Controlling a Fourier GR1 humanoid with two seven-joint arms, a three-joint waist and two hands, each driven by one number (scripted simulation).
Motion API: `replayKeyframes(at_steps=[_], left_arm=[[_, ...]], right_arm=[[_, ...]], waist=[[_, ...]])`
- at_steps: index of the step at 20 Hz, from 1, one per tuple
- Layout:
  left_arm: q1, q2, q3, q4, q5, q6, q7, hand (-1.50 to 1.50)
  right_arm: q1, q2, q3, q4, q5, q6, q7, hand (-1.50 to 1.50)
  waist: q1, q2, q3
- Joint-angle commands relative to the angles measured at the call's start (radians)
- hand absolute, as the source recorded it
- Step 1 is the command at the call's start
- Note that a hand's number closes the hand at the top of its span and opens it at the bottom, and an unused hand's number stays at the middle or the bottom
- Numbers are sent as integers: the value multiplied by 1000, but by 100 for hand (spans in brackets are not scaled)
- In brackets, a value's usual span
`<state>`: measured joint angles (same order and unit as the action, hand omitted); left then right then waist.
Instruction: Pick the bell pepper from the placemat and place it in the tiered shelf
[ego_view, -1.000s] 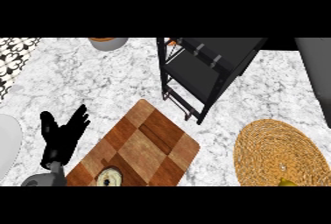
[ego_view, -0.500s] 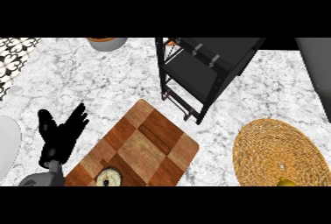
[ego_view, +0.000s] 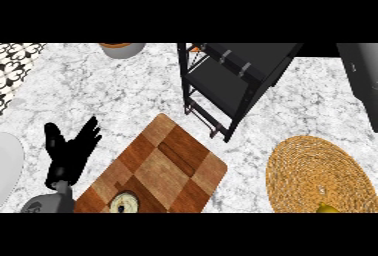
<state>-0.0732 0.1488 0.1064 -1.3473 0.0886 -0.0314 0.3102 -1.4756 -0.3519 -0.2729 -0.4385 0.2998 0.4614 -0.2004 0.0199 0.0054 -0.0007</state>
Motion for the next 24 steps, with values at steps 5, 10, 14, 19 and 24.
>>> replayKeyframes(at_steps=[5, 10, 14, 19, 24], left_arm=[[17, 4, -4, -15, -7, -7, -13, 0], [60, -26, -39, -41, -37, 14, -20, 0], [5, -5, -15, -18, -10, -8, -4, 0], [-39, -20, -27, 13, -13, -10, -12, 0], [-1, -15, -26, -6, -20, -12, -40, 0]], right_arm=[[-75, -56, -183, 104, -185, 53, 160, -150], [-59, -143, -211, 117, -175, -82, 149, -150], [-72, -223, -241, 156, -176, -169, 201, -150], [-43, -317, -289, 213, -202, -176, 206, -150], [-9, -466, -317, 252, -228, -9, 254, -150]], waist=[[6, 0, 0], [21, 8, 0], [23, 14, 0], [45, 30, 1], [52, 30, 3]])
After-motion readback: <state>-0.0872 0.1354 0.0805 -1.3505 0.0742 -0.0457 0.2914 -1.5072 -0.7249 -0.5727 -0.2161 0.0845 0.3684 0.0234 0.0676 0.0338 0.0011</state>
